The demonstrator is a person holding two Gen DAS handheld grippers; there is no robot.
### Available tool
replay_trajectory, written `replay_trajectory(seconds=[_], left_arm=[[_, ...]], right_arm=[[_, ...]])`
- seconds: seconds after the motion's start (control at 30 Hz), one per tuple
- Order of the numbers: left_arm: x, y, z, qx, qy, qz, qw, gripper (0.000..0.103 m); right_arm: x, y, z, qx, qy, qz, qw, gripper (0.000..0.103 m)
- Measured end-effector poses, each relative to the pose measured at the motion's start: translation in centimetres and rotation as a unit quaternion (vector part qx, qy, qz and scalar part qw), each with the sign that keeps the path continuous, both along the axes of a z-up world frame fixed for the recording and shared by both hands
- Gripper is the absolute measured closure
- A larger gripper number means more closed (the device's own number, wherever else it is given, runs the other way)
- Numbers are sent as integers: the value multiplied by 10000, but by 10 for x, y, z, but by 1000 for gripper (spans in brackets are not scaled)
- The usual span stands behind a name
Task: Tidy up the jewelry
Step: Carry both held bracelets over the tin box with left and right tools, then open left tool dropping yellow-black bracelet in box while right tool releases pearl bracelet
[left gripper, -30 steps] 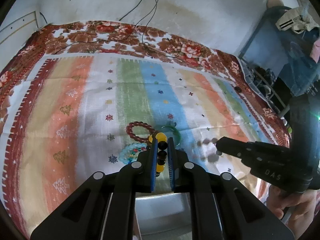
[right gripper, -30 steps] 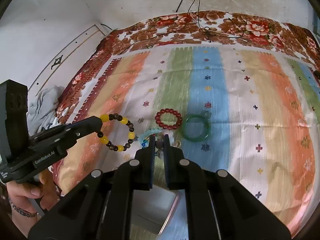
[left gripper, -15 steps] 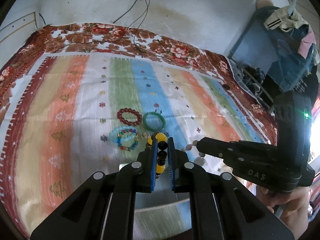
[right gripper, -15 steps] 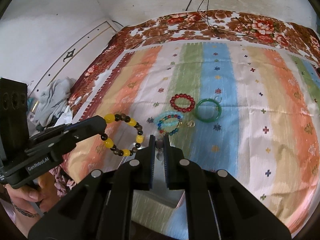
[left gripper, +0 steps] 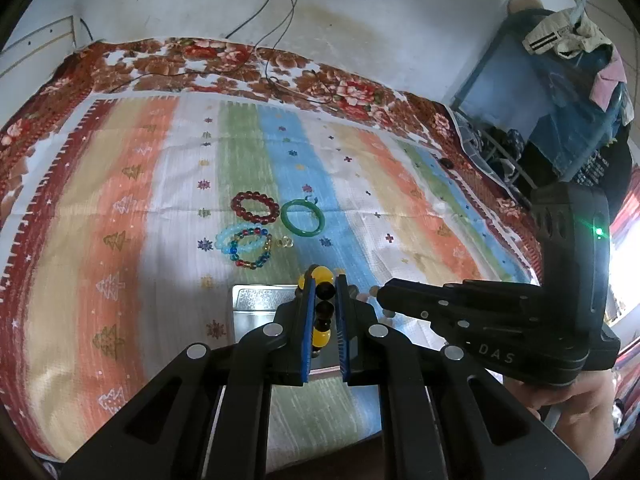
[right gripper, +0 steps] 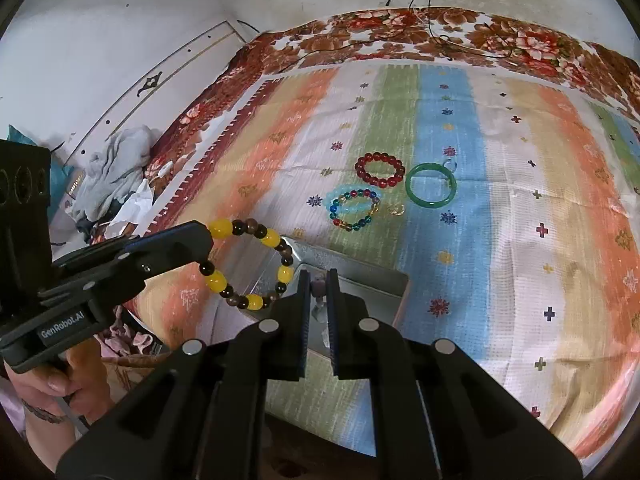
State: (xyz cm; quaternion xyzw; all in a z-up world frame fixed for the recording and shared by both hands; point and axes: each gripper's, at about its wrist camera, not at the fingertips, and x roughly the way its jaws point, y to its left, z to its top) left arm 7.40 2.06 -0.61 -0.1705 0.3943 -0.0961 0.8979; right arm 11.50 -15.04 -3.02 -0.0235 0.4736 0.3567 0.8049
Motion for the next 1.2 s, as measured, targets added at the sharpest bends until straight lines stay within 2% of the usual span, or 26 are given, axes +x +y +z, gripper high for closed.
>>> replay_trajectory(seconds=[0.23,0.3,0.37,0.57,0.7,0.8,1.03,1.2], left_arm=[[6,2,-8,92,185,-43,9998,93],[6,2,-10,144,225,-4,9996,93],[6,4,-9,174,228,39,9996,92],[8,7,-11,234,282,122,9993,92],[12,8,-14,312,351,138,9988,91],[16,9,-15,358,379,174,9985,86],[28,12,-18,580,412,299,9970,57],[46,16,-23,713,464,374,9957,54]], right_arm=[[6,1,-7,-54,160,-34,9999,92],[10,0,-10,-127,187,-122,9997,77],[10,-2,-9,-154,149,-187,9996,69],[10,-2,-8,-395,-105,-286,9988,66],[17,-6,-16,-347,97,-317,9988,62],[22,-9,-20,-430,102,-399,9982,62],[35,-14,-23,-437,117,-570,9973,57],[49,-13,-29,-497,111,-718,9961,56]])
